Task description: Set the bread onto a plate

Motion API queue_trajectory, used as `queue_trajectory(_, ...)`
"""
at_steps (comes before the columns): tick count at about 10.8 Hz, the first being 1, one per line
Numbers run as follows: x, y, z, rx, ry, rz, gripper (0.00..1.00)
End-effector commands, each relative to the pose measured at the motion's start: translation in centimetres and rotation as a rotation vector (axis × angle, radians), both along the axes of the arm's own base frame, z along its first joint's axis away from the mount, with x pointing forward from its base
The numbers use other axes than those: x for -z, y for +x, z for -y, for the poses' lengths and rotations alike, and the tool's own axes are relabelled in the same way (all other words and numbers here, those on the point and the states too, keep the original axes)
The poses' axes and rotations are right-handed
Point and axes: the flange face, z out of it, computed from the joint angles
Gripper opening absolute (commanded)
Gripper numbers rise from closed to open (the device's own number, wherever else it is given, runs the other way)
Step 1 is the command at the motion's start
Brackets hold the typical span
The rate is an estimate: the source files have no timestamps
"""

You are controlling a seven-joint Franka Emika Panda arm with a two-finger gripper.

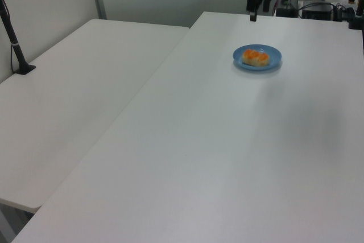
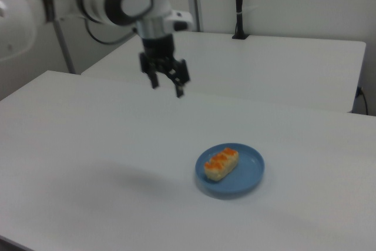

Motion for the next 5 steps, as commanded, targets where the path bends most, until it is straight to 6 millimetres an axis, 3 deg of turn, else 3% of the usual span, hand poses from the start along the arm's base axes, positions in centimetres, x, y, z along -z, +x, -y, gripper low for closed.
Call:
queue_trajectory(1, -4.4, -4.3, -6.0, -0.087, 0.042, 0.005, 1.00)
queue_trajectory(5, -5.6, -4.7, -6.4, -0.093, 0.045, 0.027, 1.00)
